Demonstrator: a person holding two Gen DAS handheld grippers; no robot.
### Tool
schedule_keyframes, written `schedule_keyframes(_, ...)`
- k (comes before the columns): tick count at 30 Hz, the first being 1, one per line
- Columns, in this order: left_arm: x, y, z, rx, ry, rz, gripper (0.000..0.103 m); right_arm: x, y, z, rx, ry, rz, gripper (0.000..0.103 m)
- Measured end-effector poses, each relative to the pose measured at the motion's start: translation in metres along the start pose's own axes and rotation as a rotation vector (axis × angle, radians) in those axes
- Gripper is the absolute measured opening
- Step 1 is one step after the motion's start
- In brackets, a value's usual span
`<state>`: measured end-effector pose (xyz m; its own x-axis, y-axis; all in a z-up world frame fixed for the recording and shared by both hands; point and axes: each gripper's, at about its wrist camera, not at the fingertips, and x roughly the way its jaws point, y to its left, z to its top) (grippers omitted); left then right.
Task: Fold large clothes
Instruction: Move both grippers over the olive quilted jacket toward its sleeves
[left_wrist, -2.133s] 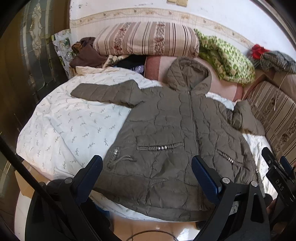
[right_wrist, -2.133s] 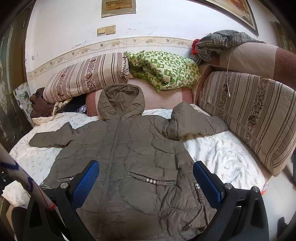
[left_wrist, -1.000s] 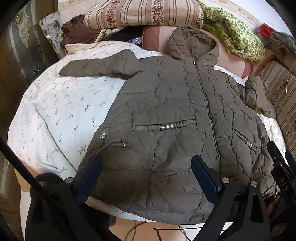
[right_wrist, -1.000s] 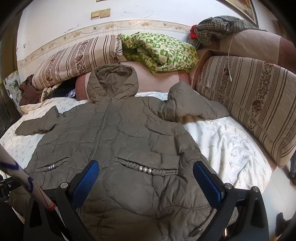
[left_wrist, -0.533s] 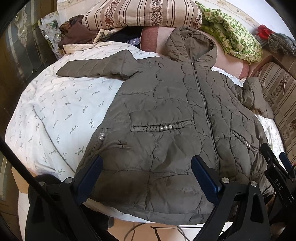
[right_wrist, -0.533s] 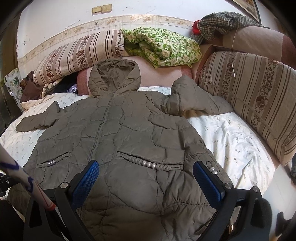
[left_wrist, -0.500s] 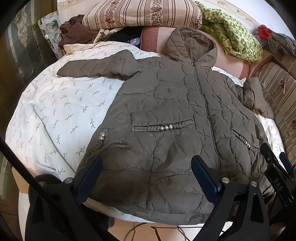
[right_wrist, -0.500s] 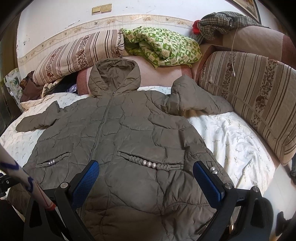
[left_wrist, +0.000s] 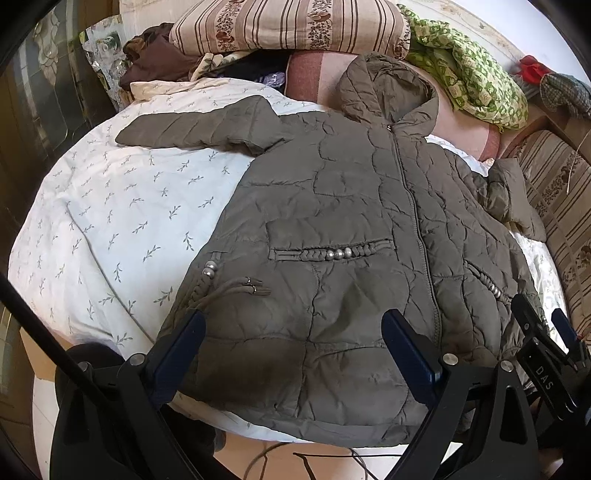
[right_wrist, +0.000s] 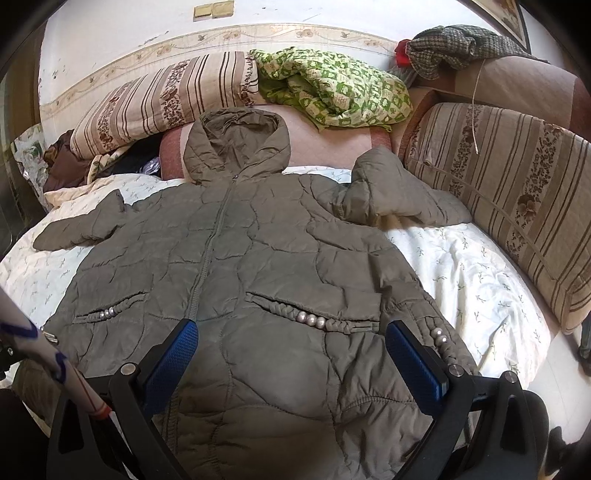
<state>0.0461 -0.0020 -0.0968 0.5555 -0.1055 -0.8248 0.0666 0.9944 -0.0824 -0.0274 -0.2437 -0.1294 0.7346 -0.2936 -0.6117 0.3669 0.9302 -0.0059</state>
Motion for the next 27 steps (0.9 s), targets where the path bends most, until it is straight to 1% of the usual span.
schedule_keyframes(6, 0.0, 0.001, 0.0, -0.002, -0.005, 0.01, 0.096, 0.001, 0.003, -0.002, -0.006, 0.005, -0.001, 0.103)
schedule_keyframes(8, -0.001, 0.001, 0.0, 0.005, -0.01, 0.027, 0.096, 0.001, 0.004, -0.003, -0.007, 0.01, 0.0, 0.103)
schedule_keyframes(13, 0.003, 0.003, 0.001, -0.008, 0.009, 0.024, 0.096, 0.002, 0.004, -0.005, -0.006, 0.015, 0.0, 0.103)
schedule_keyframes(16, 0.006, 0.004, 0.001, -0.007, 0.01, 0.042, 0.096, 0.003, 0.004, -0.005, -0.006, 0.013, -0.001, 0.103)
schedule_keyframes(23, 0.01, 0.008, 0.003, -0.01, 0.015, 0.056, 0.096, 0.006, 0.004, -0.006, -0.011, 0.025, 0.0, 0.103)
schedule_keyframes(27, 0.016, 0.013, 0.006, -0.01, 0.022, 0.088, 0.096, 0.008, 0.004, -0.006, -0.013, 0.029, -0.003, 0.103)
